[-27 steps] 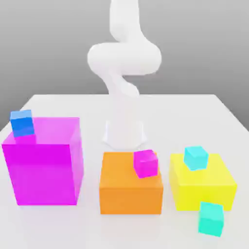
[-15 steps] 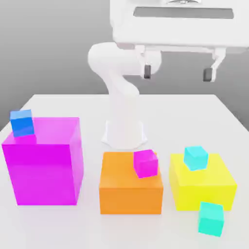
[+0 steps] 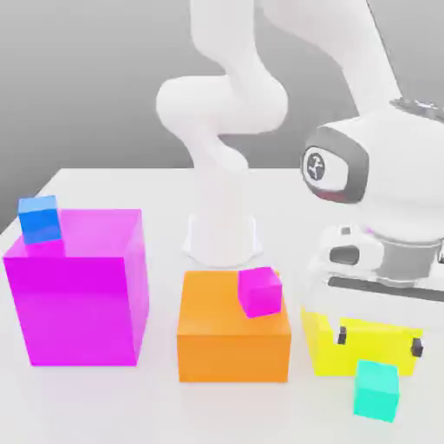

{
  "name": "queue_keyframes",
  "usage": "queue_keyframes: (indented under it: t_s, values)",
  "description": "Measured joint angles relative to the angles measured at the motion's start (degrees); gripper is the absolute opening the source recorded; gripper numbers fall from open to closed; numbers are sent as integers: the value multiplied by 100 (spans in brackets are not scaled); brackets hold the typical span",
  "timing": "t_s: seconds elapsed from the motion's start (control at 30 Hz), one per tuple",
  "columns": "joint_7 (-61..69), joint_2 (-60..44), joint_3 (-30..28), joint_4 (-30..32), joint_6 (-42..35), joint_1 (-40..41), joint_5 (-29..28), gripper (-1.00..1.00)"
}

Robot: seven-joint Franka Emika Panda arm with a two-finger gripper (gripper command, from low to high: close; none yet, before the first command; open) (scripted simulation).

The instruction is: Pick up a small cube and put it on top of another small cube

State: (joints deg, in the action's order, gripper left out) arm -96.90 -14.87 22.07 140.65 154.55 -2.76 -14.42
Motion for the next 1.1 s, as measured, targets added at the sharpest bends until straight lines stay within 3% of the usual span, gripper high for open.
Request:
queue_keyframes:
  t_s: [0.13,0.17,0.43,0.6,1.1]
  values:
    - [-493,-834,-494,-152,592,-425,-560,0]
    - [-581,-988,-617,-185,708,-527,-672,-100]
    - [-507,-858,-520,-155,624,-454,-567,-100]
    - [-61,113,-67,113,-68,-67,130,-100]
    - [-187,3058,-518,1411,-1678,344,1405,-100]
